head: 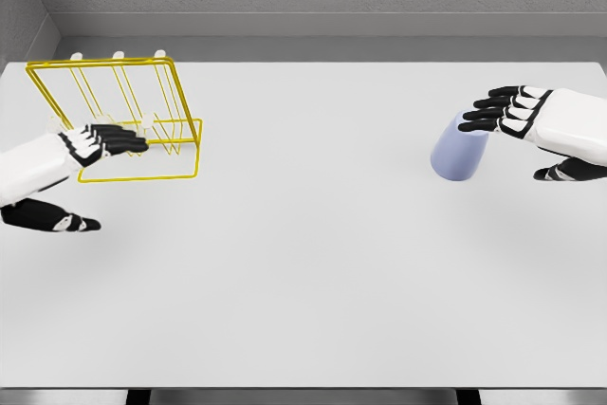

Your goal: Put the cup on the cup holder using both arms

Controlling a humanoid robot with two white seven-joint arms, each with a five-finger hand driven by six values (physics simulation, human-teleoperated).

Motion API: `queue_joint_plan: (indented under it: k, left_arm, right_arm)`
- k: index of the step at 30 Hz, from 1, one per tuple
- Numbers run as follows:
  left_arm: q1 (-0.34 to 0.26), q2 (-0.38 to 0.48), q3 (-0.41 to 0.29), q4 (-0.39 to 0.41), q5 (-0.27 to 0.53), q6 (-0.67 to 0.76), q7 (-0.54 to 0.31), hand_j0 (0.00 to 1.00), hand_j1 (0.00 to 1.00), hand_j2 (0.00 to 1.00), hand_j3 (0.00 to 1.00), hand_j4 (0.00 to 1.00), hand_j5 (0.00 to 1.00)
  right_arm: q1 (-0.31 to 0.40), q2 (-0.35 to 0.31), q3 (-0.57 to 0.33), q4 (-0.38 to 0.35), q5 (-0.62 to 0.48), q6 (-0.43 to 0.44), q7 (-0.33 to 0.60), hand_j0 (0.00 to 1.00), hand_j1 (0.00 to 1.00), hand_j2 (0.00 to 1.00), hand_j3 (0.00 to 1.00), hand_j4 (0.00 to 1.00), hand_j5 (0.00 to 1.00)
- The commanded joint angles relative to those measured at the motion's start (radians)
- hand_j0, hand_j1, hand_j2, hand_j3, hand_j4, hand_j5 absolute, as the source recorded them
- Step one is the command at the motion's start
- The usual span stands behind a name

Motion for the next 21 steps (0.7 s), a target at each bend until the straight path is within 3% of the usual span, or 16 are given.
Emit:
queue_joint_plan:
  k: [1, 7, 10, 14, 17, 18, 21]
  left_arm:
    - [0.000, -0.005, -0.039, 0.000, -0.051, 0.001, 0.000, 1.00, 1.00, 1.00, 1.00, 1.00, 1.00]
    - [-0.006, -0.016, -0.032, 0.006, -0.070, 0.001, 0.005, 1.00, 1.00, 1.00, 1.00, 1.00, 1.00]
    - [-0.003, -0.017, -0.030, 0.017, -0.068, 0.001, 0.008, 1.00, 1.00, 1.00, 1.00, 1.00, 1.00]
    - [0.003, -0.020, -0.032, 0.033, -0.076, 0.001, 0.008, 1.00, 1.00, 1.00, 1.00, 1.00, 1.00]
    - [0.003, -0.042, -0.032, 0.046, -0.071, 0.001, 0.008, 1.00, 1.00, 1.00, 1.00, 1.00, 1.00]
    - [0.003, -0.045, -0.032, 0.043, -0.075, 0.001, 0.008, 1.00, 1.00, 1.00, 1.00, 1.00, 1.00]
    - [0.005, -0.060, -0.039, 0.040, -0.071, 0.001, 0.011, 1.00, 1.00, 1.00, 1.00, 1.00, 1.00]
  right_arm:
    - [0.000, -0.002, -0.001, 0.000, -0.007, 0.001, -0.002, 1.00, 1.00, 1.00, 1.00, 1.00, 1.00]
    - [0.000, 0.000, -0.001, 0.000, -0.002, 0.001, 0.000, 1.00, 1.00, 1.00, 1.00, 1.00, 1.00]
    - [-0.014, 0.041, -0.009, 0.000, 0.027, 0.001, 0.001, 1.00, 1.00, 1.00, 1.00, 1.00, 1.00]
    - [-0.066, 0.098, -0.009, 0.005, 0.025, 0.001, 0.115, 1.00, 1.00, 1.00, 1.00, 1.00, 1.00]
    - [-0.089, 0.187, -0.009, 0.078, 0.053, 0.001, 0.201, 1.00, 1.00, 1.00, 1.00, 1.00, 1.00]
    - [-0.126, 0.225, -0.007, 0.116, 0.053, 0.001, 0.242, 1.00, 1.00, 1.00, 1.00, 1.00, 1.00]
    - [-0.160, 0.264, -0.004, 0.146, 0.060, 0.001, 0.283, 1.00, 1.00, 1.00, 1.00, 1.00, 1.00]
